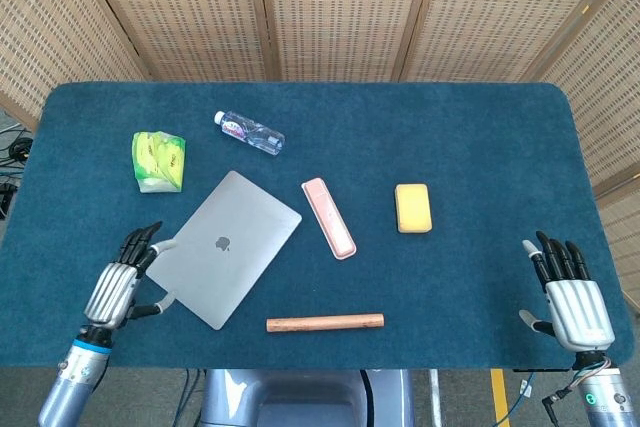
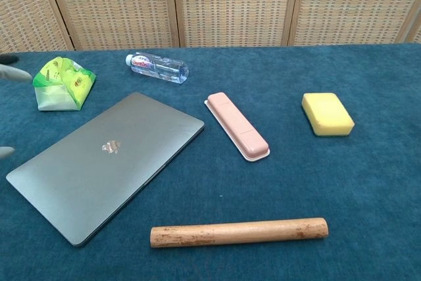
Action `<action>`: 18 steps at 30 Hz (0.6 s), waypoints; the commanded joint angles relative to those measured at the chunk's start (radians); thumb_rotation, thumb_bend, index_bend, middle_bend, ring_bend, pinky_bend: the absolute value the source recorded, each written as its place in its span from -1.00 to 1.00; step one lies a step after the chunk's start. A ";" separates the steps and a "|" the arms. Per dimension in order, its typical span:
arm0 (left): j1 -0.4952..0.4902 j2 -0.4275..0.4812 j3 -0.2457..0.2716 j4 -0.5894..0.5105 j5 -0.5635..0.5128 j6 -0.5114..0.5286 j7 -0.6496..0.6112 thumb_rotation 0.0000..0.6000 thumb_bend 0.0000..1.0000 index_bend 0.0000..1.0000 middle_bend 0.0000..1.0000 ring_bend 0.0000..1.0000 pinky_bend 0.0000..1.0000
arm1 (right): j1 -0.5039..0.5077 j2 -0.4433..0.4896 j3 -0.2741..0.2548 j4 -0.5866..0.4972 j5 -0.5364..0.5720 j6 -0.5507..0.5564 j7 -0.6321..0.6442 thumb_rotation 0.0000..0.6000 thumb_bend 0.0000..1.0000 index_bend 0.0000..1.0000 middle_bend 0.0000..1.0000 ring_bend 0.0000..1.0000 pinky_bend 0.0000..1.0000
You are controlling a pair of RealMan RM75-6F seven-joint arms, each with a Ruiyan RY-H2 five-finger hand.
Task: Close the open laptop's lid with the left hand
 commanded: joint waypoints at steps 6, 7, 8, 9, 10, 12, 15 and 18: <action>0.117 -0.009 -0.012 0.086 0.072 0.196 0.335 1.00 -0.63 -0.73 -1.00 -1.00 -1.00 | 0.000 -0.006 -0.003 0.000 -0.007 0.002 -0.012 1.00 -0.79 -1.00 -1.00 -1.00 -1.00; 0.126 -0.003 -0.006 0.084 0.070 0.199 0.352 1.00 -0.62 -0.73 -1.00 -1.00 -1.00 | 0.000 -0.006 -0.004 0.000 -0.008 0.002 -0.013 1.00 -0.79 -1.00 -1.00 -1.00 -1.00; 0.135 0.000 -0.001 0.085 0.068 0.202 0.363 1.00 -0.62 -0.74 -1.00 -1.00 -1.00 | 0.000 -0.007 -0.004 0.001 -0.010 0.004 -0.013 1.00 -0.79 -1.00 -1.00 -1.00 -1.00; 0.143 0.002 0.004 0.089 0.064 0.203 0.368 1.00 -0.61 -0.75 -1.00 -1.00 -1.00 | -0.001 -0.007 -0.005 0.001 -0.012 0.005 -0.013 1.00 -0.79 -1.00 -1.00 -1.00 -1.00; 0.150 0.003 0.008 0.094 0.057 0.201 0.367 1.00 -0.61 -0.76 -1.00 -1.00 -1.00 | -0.001 -0.008 -0.005 0.002 -0.014 0.007 -0.015 1.00 -0.79 -1.00 -1.00 -1.00 -1.00; 0.155 0.009 0.012 0.099 0.044 0.187 0.356 1.00 -0.61 -0.79 -1.00 -1.00 -1.00 | -0.001 -0.010 -0.005 0.003 -0.017 0.009 -0.017 1.00 -0.79 -1.00 -1.00 -1.00 -1.00; 0.159 0.019 0.010 0.096 0.027 0.172 0.336 1.00 -0.60 -0.81 -1.00 -1.00 -1.00 | -0.001 -0.011 -0.008 0.002 -0.024 0.011 -0.018 1.00 -0.79 -1.00 -1.00 -1.00 -1.00; 0.155 0.025 0.006 0.093 0.025 0.162 0.327 1.00 -0.60 -0.81 -1.00 -1.00 -1.00 | -0.001 -0.012 -0.009 0.002 -0.031 0.016 -0.016 1.00 -0.79 -1.00 -1.00 -1.00 -1.00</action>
